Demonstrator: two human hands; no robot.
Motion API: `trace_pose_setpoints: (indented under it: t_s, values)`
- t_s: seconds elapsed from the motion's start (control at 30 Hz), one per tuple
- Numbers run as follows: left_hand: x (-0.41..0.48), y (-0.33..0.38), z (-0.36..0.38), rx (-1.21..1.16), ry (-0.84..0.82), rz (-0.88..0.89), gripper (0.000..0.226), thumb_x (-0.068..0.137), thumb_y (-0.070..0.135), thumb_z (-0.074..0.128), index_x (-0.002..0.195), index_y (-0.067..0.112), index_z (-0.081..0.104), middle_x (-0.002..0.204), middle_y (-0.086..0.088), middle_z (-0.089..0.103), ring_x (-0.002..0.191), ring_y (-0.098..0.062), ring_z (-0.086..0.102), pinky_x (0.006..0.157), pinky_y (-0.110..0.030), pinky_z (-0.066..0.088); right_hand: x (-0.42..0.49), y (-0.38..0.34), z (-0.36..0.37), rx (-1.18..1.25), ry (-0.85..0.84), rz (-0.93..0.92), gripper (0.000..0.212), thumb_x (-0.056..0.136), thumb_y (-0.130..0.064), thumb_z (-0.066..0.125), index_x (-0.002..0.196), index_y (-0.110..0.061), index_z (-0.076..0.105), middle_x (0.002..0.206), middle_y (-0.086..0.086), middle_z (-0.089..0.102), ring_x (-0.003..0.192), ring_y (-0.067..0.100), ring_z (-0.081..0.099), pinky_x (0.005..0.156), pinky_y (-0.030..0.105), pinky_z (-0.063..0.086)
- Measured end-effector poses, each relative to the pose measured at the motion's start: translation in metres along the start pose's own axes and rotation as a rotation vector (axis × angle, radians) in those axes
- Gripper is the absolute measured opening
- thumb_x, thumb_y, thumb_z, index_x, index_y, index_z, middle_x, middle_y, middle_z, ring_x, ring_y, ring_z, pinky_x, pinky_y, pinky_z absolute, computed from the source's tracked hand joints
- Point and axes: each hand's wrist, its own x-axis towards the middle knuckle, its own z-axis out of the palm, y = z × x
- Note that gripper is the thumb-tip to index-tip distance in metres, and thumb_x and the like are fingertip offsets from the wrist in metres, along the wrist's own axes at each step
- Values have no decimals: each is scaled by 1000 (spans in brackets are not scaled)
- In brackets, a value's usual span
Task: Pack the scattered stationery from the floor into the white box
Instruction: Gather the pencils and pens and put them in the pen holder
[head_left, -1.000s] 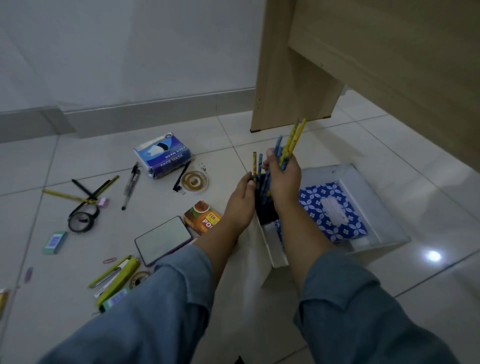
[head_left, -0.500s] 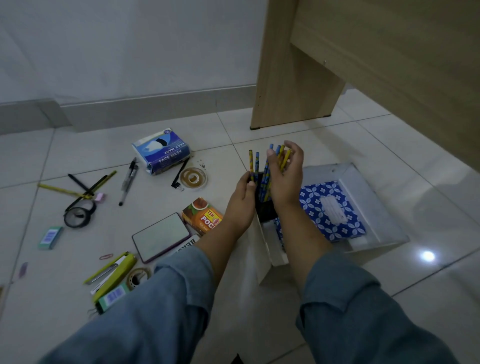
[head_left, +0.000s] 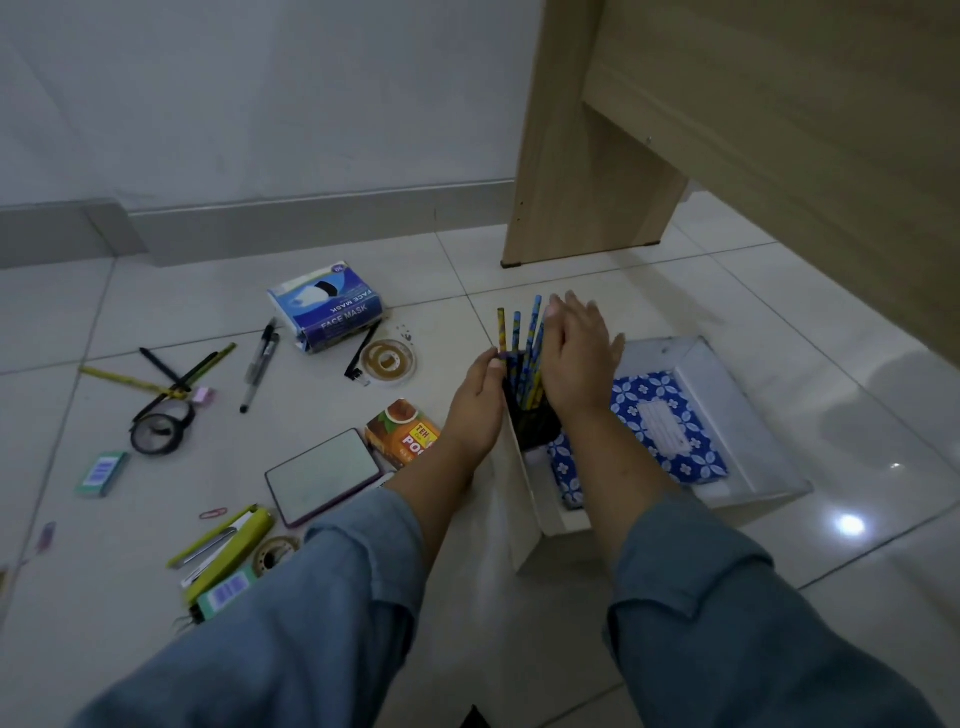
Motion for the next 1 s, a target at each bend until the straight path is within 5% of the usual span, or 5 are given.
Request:
trace_pose_setpoints:
  t_s: [0.17,0.27,0.5,0.83,1.0]
  values:
    - [2,0,-12,72,133,-17,43,102,30,25,135,10,44,141,-10,47,128,-25,45,112,-36,33,2,-34,-7,90,165,-222,36,96,-21,36,113,-9,64,114,7,66,111,21,58,115,43,18]
    - [4,0,-26,105,258,-45,42,101,31,27,129,8,49,133,-13,53,121,-27,51,107,-40,38,0,-56,4,217,92,-352,27,93,-11,43,105,-3,66,104,13,68,102,26,59,89,21,37]
    - [-5,-19,-95,301,484,-118,34,99,24,35,111,1,56,114,-21,61,107,-34,56,86,-33,42,-43,-91,57,348,-195,-236,23,95,-9,44,107,-4,63,107,13,66,103,29,57,85,40,49]
    - [-21,-96,-218,394,630,-265,33,97,18,41,123,1,52,126,-21,56,116,-33,52,95,-34,40,-102,-82,141,285,-593,-101,21,91,-7,48,106,-6,62,71,-5,52,65,11,53,62,21,41]
    - [10,-115,-269,404,709,-277,33,97,17,38,124,2,51,126,-22,56,113,-37,53,92,-38,43,-82,-95,190,183,-561,-164,20,89,-2,50,103,0,64,100,16,63,88,24,59,76,24,41]
